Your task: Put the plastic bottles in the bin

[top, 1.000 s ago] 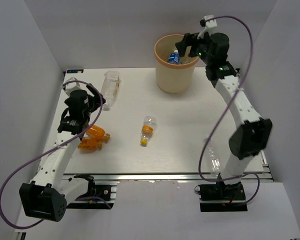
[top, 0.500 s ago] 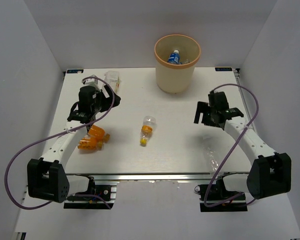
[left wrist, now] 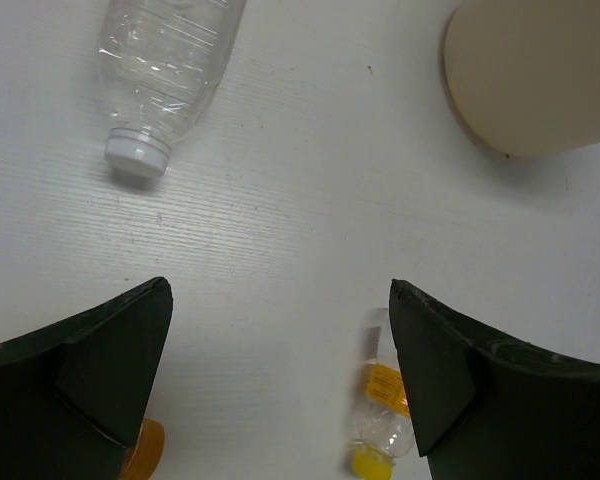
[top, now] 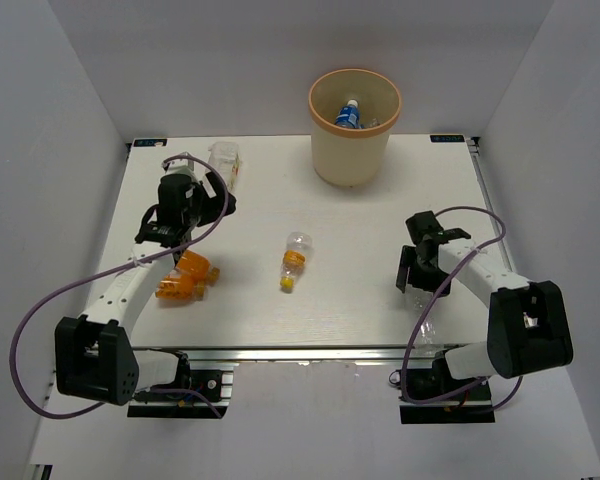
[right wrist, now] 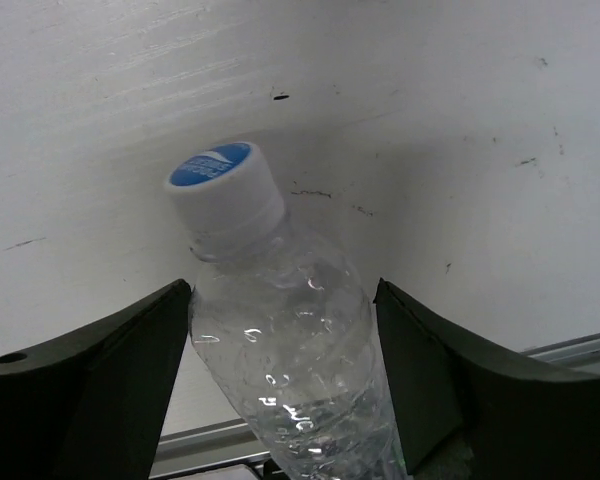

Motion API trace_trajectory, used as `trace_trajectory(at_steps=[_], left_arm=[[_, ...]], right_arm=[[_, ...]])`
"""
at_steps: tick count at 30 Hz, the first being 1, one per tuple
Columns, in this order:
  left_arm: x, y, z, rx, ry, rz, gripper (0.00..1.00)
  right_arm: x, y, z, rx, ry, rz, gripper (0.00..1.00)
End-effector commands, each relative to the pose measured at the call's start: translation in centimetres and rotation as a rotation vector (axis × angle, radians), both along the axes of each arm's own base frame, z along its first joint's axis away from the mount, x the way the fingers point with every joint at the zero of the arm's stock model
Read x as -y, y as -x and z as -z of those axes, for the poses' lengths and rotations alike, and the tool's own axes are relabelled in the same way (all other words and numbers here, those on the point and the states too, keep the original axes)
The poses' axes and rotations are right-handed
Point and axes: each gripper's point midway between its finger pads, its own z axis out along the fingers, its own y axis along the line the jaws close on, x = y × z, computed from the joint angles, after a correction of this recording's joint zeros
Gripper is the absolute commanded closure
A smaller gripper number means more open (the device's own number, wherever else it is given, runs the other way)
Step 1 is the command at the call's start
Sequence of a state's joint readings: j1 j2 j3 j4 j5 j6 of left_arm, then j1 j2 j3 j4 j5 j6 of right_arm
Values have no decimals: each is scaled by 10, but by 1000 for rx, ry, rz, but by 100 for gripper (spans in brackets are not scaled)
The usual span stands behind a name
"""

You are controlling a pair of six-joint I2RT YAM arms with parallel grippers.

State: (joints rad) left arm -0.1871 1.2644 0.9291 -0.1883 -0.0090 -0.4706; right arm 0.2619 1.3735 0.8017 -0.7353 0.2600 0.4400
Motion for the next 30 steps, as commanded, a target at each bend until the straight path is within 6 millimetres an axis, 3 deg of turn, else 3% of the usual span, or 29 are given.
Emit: trace_trajectory(at_steps=[1,4,5,7,8,11,12,14,15,16,18,19,21,22,25,26,27,29,30], left_arm=[[-9,5,-10,29,-27,-31,2],[-9,6,-9,25,-26,-32,2],[-8,7,-10,29,-20,-29,2],[-6,8,-12,41,-11,-19,2],[-6,9,-12,44,-10,-17,2],[-10,10,-12,47,-15,-40,2],[-11,10,-12,48,-14,-46,2],[-8,9,-12,55,2,-39,2],[-5,7,-14,69,13,-31,2],[-4,6,-14,67,22,-30,2],[-3,4,-13,57,25,-31,2],[-3,2,-13,50,25,-35,2],[-7,1,-12,39,11,-59,2],[-9,1,-13,38,15,-73,2],[-10,0,-12,35,30,-91,2],[-9,-1,-14,36,35,-93,2],[-11,0,-11,23,36,-107,2],[-14,1,-12,11,48,-141,2],[-21,3,-11,-1,45,-182,2]], right_arm=[[-2,-2,4,-11,-9,-4,22],[-11,-10,4,-12,-48,-60,47],[-14,-16,0,-7,-59,-83,62],[-17,-22,-4,-2,-64,-110,69],[-20,-26,-8,9,-77,-127,78],[-42,-54,-36,112,-166,-221,95],[-52,-75,-58,208,-200,-273,96],[-78,-93,-89,309,-313,-351,100],[-87,-103,-108,376,-347,-385,100],[-98,-127,-146,506,-381,-421,100],[-117,-144,-198,661,-456,-485,100],[-130,-161,-245,825,-508,-518,100],[-153,-163,-304,1031,-567,-653,100],[-166,-164,-357,1237,-596,-768,100],[-173,-179,-417,1447,-603,-796,100],[-172,-179,-466,1593,-563,-843,100],[-178,-200,-465,1608,-550,-845,100],[-175,-229,-501,1780,-474,-811,100],[-172,-241,-508,1828,-455,-767,100]])
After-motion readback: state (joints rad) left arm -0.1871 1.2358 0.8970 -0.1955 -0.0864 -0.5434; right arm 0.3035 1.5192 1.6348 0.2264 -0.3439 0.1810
